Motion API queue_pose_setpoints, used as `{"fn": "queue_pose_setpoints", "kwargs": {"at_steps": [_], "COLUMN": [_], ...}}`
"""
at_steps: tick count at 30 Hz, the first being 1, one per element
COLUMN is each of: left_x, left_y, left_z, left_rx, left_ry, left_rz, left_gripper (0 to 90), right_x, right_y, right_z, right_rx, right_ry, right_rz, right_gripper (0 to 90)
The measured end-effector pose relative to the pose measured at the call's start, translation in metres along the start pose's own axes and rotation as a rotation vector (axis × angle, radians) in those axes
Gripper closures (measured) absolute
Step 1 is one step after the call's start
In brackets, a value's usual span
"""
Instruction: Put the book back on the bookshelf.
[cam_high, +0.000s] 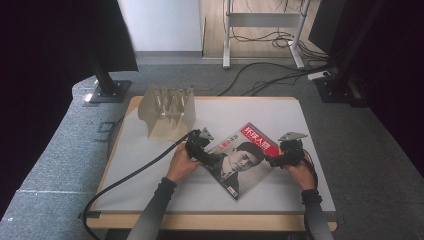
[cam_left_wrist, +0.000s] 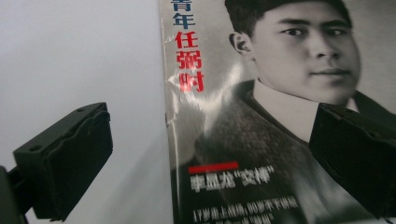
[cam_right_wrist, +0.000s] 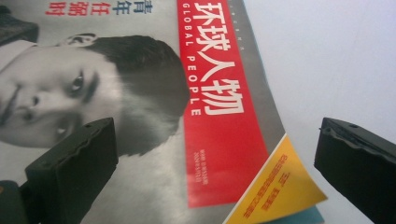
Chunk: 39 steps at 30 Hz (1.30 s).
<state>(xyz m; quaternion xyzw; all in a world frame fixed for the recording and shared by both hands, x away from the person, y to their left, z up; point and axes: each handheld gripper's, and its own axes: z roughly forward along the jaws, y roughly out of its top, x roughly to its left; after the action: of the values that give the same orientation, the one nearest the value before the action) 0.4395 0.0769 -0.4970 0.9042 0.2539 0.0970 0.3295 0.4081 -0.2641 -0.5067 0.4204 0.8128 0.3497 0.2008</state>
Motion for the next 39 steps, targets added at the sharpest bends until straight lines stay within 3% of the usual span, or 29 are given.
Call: {"fn": "queue_pose_setpoints", "kwargs": {"at_steps": [9, 12, 14, 21, 27, 33, 39], "left_x": [0.009, 0.008, 0.004, -0.010, -0.016, -0.028, -0.040], "left_y": [-0.004, -0.006, -0.007, -0.012, -0.021, -0.040, -0.061], "left_z": [0.029, 0.030, 0.030, 0.025, 0.016, -0.001, -0.015], "left_rx": [0.028, 0.018, 0.016, 0.026, 0.033, 0.039, 0.000], "left_ry": [-0.038, -0.063, -0.072, -0.089, -0.095, -0.093, -0.088], "left_rz": [-0.026, -0.033, -0.022, 0.005, 0.008, 0.006, -0.003], "left_gripper": [0.0, 0.0, 0.0, 0.0, 0.0, 0.0, 0.0], "right_x": [-0.014, -0.015, -0.016, -0.012, -0.002, 0.020, 0.043], "right_y": [-0.004, -0.005, -0.007, -0.013, -0.015, -0.021, -0.027], "right_z": [0.022, 0.025, 0.027, 0.024, 0.020, 0.013, 0.005], "right_rx": [0.060, 0.073, 0.060, 0.030, 0.043, 0.039, 0.037], "right_ry": [0.004, 0.023, 0.073, 0.072, 0.080, 0.097, 0.103], "right_rz": [0.011, 0.013, 0.041, 0.049, 0.037, 0.021, 0.009], "right_gripper": [0.6, 1.2, 3.9, 4.4, 4.1, 3.3, 2.7]}}
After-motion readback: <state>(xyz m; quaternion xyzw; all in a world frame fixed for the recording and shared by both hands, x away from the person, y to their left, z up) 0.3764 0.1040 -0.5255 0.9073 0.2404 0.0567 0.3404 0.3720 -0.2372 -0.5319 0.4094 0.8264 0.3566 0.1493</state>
